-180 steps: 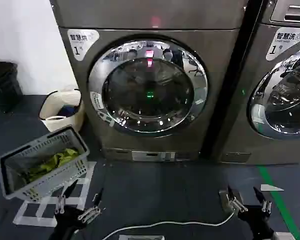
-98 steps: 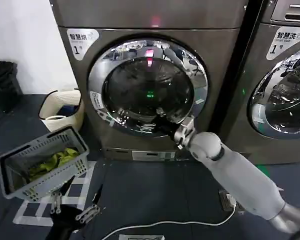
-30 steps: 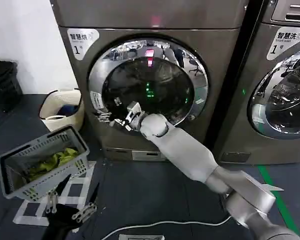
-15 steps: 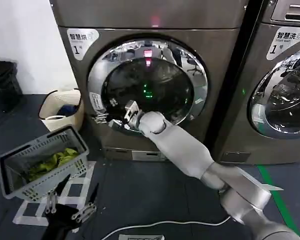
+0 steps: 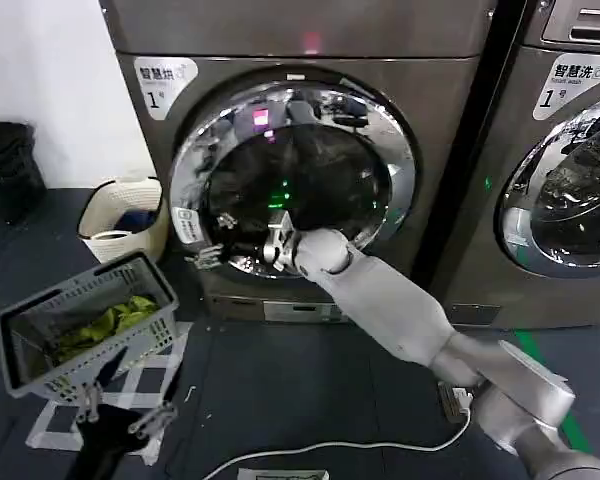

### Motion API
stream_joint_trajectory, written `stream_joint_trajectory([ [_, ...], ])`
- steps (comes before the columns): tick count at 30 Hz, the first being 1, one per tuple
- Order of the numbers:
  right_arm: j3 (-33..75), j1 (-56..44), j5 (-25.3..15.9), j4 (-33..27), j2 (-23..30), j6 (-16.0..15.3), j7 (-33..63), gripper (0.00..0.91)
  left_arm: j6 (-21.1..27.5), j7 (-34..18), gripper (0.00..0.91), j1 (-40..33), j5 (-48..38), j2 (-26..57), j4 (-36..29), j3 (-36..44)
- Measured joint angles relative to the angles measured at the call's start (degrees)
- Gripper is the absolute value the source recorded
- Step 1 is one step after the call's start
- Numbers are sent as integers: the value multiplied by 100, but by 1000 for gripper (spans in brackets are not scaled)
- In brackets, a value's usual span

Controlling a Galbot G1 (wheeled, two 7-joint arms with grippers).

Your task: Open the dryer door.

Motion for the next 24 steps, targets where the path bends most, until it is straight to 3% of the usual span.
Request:
stream_joint_trajectory([
  [6, -74, -88, 227, 389, -403, 13, -441, 907, 415, 220, 907, -429, -974, 231, 338, -661],
  [12, -110, -190, 444, 903, -906, 31, -974, 907, 793, 440, 907, -1021, -1342, 498, 625, -1016],
  [24, 204, -495, 746, 1701, -1777, 153, -2905, 907, 870, 473, 907, -1694, -1503, 1045, 988, -1039],
])
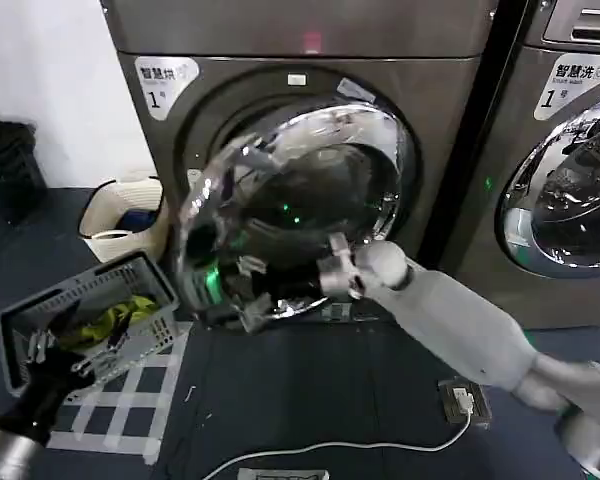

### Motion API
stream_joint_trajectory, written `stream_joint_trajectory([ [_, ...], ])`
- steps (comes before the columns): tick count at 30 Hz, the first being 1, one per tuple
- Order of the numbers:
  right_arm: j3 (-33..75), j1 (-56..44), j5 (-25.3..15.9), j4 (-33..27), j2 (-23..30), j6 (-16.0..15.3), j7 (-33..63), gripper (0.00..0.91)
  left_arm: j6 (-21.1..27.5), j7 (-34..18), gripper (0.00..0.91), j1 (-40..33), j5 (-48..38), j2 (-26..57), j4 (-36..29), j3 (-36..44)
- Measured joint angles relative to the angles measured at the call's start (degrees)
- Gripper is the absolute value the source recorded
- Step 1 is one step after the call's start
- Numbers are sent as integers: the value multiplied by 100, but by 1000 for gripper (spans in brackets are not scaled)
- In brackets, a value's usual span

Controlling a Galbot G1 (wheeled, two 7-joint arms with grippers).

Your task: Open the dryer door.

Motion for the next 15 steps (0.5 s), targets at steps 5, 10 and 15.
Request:
stream_joint_trajectory([
  [5, 201, -165, 52, 216, -307, 124, -631, 907, 37, 102, 907, -376, -7, 391, 268, 185],
  [10, 626, -468, 47, 347, -678, 251, -984, 907, 35, 272, 907, -953, -31, 877, 628, 698],
  [15, 1371, -953, 36, 266, -1023, 217, -1016, 907, 5, 472, 907, -1737, -35, 1384, 990, 1511],
])
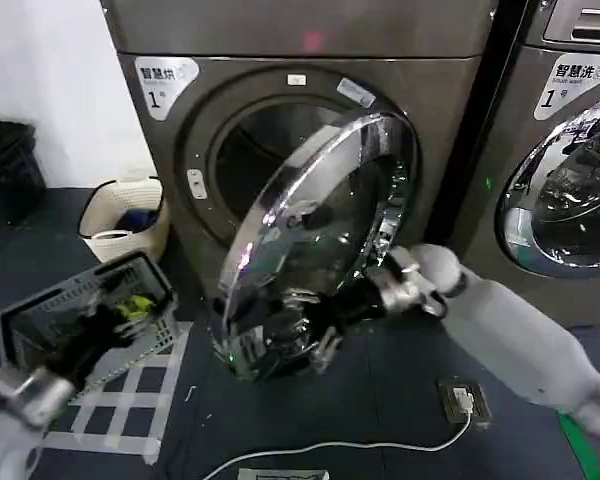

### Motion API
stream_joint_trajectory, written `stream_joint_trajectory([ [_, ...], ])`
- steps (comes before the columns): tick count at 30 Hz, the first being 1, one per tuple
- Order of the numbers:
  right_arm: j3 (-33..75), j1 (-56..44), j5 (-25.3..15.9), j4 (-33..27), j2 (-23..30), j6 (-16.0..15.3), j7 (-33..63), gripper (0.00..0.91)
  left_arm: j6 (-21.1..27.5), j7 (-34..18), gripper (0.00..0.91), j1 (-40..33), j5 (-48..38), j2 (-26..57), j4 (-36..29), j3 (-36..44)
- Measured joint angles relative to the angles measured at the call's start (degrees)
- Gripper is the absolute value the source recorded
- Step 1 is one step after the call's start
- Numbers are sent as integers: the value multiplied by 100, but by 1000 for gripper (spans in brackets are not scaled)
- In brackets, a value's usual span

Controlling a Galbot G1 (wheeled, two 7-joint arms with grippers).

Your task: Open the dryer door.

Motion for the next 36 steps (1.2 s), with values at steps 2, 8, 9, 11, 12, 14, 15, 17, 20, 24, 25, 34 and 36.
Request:
stream_joint_trajectory([
  [2, 406, -249, 0, -40, -143, -1, -15, 907, 17, 41, 907, -365, -49, 161, 156, 332],
  [8, 2166, -1726, 230, 164, -737, 127, 45, 907, -25, 267, 907, -1326, -237, 450, 507, 1186],
  [9, 2540, -2075, 319, 235, -841, 139, 119, 907, -55, 353, 907, -1467, -307, 468, 516, 1342],
  [11, 3352, -2833, 480, 398, -977, 151, 326, 907, -108, 439, 907, -1679, -403, 450, 511, 1606],
  [12, 3802, -3271, 515, 496, -997, 162, 433, 907, -139, 483, 907, -1763, -411, 424, 500, 1750],
  [14, 4690, -4096, 587, 698, -979, 234, 674, 907, -171, 502, 907, -1885, -408, 379, 469, 1963],
  [15, 5129, -4496, 611, 791, -953, 290, 754, 907, -188, 508, 907, -1918, -399, 351, 417, 2080],
  [17, 6003, -5329, 630, 963, -838, 422, 881, 907, -217, 513, 907, -1970, -375, 298, 361, 2253],
  [20, 7169, -6466, 634, 1221, -541, 609, 952, 907, -280, 516, 907, -2020, -324, 206, 352, 2447],
  [24, 8634, -7742, 567, 1562, 122, 960, 1129, 907, -321, 485, 907, -2090, -215, 53, 389, 2671],
  [25, 8919, -7992, 489, 1618, 298, 1057, 1216, 907, -322, 477, 907, -2102, -194, 2, 395, 2724],
  [34, 10514, -9458, -1199, 1959, 1988, 1646, 3600, 907, -440, 443, 907, -2444, 224, -509, 713, 3415],
  [36, 10691, -9530, -1622, 2007, 2352, 1494, 4350, 907, -459, 366, 907, -2565, 286, -618, 808, 3599],
])
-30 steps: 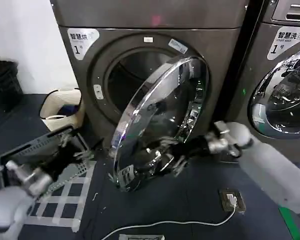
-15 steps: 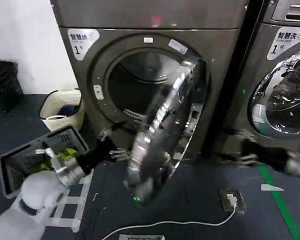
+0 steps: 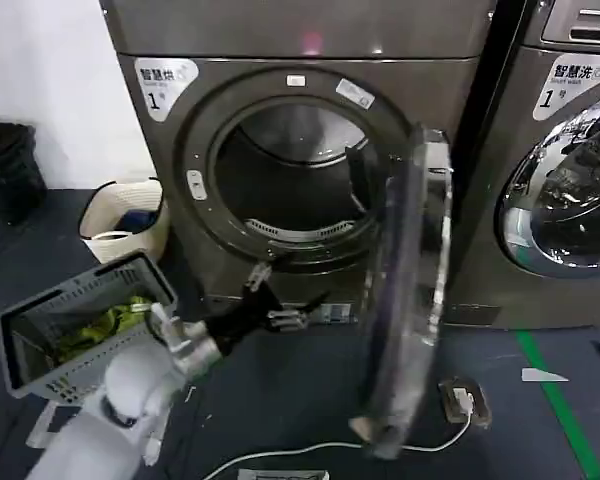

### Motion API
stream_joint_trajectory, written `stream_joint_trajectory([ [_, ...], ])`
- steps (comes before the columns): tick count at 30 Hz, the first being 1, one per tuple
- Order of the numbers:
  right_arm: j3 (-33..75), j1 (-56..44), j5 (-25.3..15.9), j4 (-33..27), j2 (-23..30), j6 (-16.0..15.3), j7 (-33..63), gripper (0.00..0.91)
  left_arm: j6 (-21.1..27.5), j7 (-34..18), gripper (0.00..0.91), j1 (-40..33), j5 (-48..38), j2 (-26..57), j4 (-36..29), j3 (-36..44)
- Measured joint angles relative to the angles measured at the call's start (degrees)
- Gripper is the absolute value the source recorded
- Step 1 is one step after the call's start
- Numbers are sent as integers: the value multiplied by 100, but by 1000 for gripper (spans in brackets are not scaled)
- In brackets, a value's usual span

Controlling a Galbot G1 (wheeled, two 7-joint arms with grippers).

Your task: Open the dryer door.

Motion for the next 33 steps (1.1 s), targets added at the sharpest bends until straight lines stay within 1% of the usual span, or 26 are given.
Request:
stream_joint_trajectory([
  [1, 79, -32, -189, 27, 165, -91, 361, 907, -2, -54, 907, -65, 15, -54, 53, 88],
  [4, 278, -34, -603, 19, 622, -138, 1465, 907, -112, -306, 907, -297, 209, -214, 227, 410],
  [6, 355, -3, -883, 10, 860, -268, 2102, 907, -184, -402, 907, -469, 332, -314, 366, 640],
  [8, 454, 49, -1096, 37, 1088, -534, 2750, 907, -231, -434, 907, -616, 359, -419, 502, 868],
  [10, 563, 143, -1140, 67, 1295, -857, 3194, 907, -290, -470, 907, -720, 406, -492, 624, 1044],
  [14, 916, 428, -1130, 128, 1678, -1577, 3522, 907, -426, -662, 907, -923, 623, -694, 871, 1379],
  [18, 1256, 629, -1288, 84, 1954, -2079, 4024, 907, -459, -775, 907, -1121, 787, -953, 1113, 1697],
  [19, 1338, 649, -1324, 63, 2001, -2158, 4117, 907, -463, -791, 907, -1159, 807, -1020, 1174, 1767],
  [21, 1485, 697, -1477, -2, 2090, -2196, 4271, 907, -469, -823, 907, -1258, 832, -1156, 1318, 1900],
  [26, 1766, 753, -1871, -233, 2288, -2046, 4590, 907, -470, -903, 907, -1453, 843, -1452, 1655, 2169],
  [29, 1939, 789, -2023, -283, 2413, -2044, 4777, 907, -482, -929, 907, -1589, 817, -1603, 1862, 2312],
  [33, 2163, 788, -2152, -292, 2413, -2045, 4985, 907, -505, -959, 907, -1806, 763, -1812, 2173, 2511],
])
